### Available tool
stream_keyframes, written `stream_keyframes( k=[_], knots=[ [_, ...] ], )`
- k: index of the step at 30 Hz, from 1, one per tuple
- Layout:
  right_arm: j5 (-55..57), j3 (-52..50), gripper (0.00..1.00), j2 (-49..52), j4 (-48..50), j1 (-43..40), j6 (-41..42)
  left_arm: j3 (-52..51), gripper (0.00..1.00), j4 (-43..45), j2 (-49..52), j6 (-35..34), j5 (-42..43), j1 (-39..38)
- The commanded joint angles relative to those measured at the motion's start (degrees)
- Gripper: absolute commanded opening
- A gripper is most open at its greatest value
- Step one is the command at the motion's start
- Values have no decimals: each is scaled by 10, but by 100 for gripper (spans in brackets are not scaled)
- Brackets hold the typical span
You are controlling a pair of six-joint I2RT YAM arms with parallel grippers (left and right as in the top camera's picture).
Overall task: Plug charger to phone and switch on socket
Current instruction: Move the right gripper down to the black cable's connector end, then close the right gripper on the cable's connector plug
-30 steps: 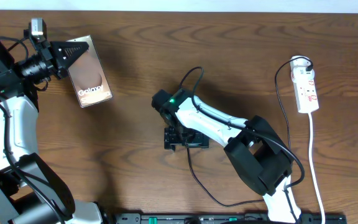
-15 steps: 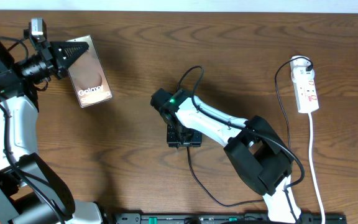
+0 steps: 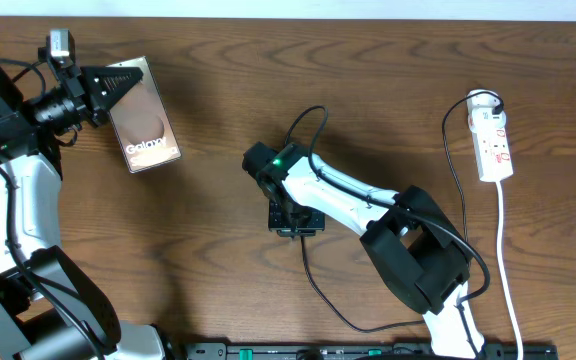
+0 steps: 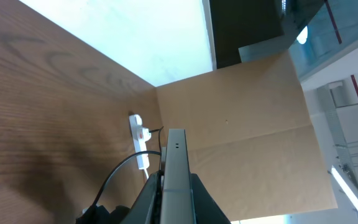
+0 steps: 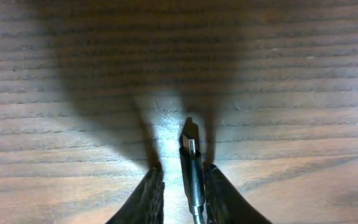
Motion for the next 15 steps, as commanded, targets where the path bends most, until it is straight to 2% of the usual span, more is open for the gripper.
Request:
stream_keyframes(
  k=[1, 11, 15],
  knots=[
    [6, -5, 18, -2, 1, 5, 3, 3, 7, 3, -1, 6, 16, 1],
    [6, -5, 4, -2, 1, 5, 2, 3, 7, 3, -1, 6, 16, 1],
    [6, -5, 1, -2, 1, 5, 2, 3, 7, 3, -1, 6, 16, 1]
  ],
)
